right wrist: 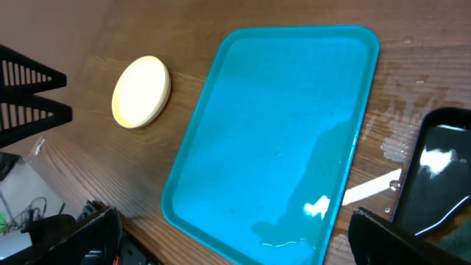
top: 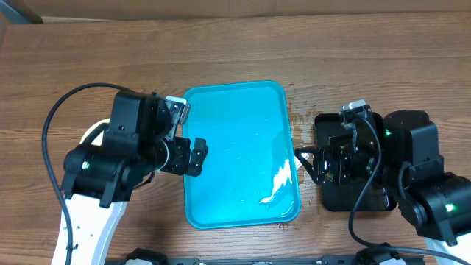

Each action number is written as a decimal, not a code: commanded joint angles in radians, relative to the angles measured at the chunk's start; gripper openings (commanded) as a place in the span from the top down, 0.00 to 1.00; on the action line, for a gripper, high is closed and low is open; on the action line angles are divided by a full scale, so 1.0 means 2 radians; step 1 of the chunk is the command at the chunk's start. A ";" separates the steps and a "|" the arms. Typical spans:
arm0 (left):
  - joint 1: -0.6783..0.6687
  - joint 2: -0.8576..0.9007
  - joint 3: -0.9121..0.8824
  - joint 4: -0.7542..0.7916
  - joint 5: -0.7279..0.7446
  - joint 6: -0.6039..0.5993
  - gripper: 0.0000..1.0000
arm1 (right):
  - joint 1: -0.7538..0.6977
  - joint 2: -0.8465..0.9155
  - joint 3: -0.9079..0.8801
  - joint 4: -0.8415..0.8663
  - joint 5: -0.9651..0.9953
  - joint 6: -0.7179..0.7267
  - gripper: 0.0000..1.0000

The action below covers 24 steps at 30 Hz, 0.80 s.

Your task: Clean dirty plates on tray and stack at the side

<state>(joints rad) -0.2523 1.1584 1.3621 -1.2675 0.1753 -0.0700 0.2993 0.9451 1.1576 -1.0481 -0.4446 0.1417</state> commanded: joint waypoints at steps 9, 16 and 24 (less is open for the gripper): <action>-0.002 0.075 0.004 0.002 -0.001 0.009 0.00 | -0.009 -0.142 -0.072 0.188 0.163 -0.021 0.00; -0.002 0.122 0.004 0.002 -0.001 0.009 0.00 | -0.080 -0.276 -0.247 0.307 0.161 -0.021 0.00; -0.002 0.174 0.004 0.003 -0.001 0.009 0.00 | -0.086 -0.436 -0.426 0.351 0.156 -0.020 0.00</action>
<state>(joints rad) -0.2523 1.4719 1.3621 -1.2636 0.1757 -0.0704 0.1314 0.1741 0.3977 -0.3695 -0.1413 0.1040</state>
